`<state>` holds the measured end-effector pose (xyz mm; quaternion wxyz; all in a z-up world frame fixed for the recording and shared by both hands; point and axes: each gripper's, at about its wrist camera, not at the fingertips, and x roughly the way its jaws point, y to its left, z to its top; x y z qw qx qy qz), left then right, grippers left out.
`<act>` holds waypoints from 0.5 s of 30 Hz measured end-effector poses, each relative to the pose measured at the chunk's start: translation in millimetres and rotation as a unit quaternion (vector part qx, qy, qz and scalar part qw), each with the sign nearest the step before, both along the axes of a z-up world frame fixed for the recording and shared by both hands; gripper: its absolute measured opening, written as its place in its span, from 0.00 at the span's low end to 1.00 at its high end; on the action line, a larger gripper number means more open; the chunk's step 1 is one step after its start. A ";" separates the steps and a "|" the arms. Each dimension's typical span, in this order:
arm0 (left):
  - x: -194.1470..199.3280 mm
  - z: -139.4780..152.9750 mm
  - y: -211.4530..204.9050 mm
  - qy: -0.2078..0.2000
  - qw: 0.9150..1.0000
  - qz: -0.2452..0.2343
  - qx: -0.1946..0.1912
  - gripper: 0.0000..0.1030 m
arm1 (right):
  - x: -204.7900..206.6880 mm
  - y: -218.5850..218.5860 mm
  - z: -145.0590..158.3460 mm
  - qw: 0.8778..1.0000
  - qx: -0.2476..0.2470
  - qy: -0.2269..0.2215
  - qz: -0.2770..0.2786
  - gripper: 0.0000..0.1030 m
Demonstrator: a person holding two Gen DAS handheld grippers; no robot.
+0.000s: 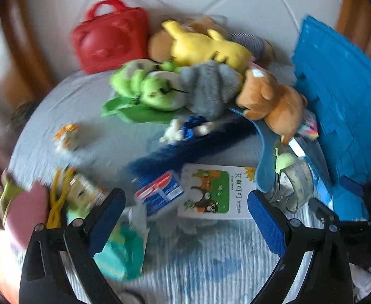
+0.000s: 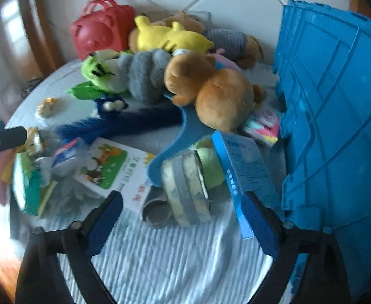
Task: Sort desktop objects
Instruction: 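Move both tools back over the table toward the tape roll and metal clip, then grasp the clear tape roll with right tool while left tool approaches the metal clip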
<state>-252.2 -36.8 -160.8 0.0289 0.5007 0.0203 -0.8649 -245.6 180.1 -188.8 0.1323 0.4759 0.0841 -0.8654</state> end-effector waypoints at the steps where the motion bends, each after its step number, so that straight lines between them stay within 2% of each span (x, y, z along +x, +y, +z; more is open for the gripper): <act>1: -8.2 -7.3 -0.1 -0.006 1.000 -0.018 0.002 0.96 | -2.3 -1.5 -5.4 1.000 0.003 -0.002 -0.011 0.72; 11: -49.7 -75.4 5.5 -0.056 0.992 -0.110 0.007 0.96 | -27.3 -8.1 -50.7 0.994 0.024 -0.003 -0.103 0.74; 13: -55.2 -87.4 8.0 -0.066 0.990 -0.125 0.008 0.96 | -30.2 -4.7 -57.2 0.993 0.019 -0.013 -0.116 0.68; 14: -55.8 -91.3 11.4 -0.070 0.989 -0.133 0.008 0.96 | -28.6 -2.8 -57.9 0.992 0.016 -0.014 -0.123 0.55; 15: -55.6 -93.5 14.7 -0.072 0.987 -0.141 0.007 0.96 | -25.8 -1.4 -56.9 0.991 0.016 -0.011 -0.131 0.53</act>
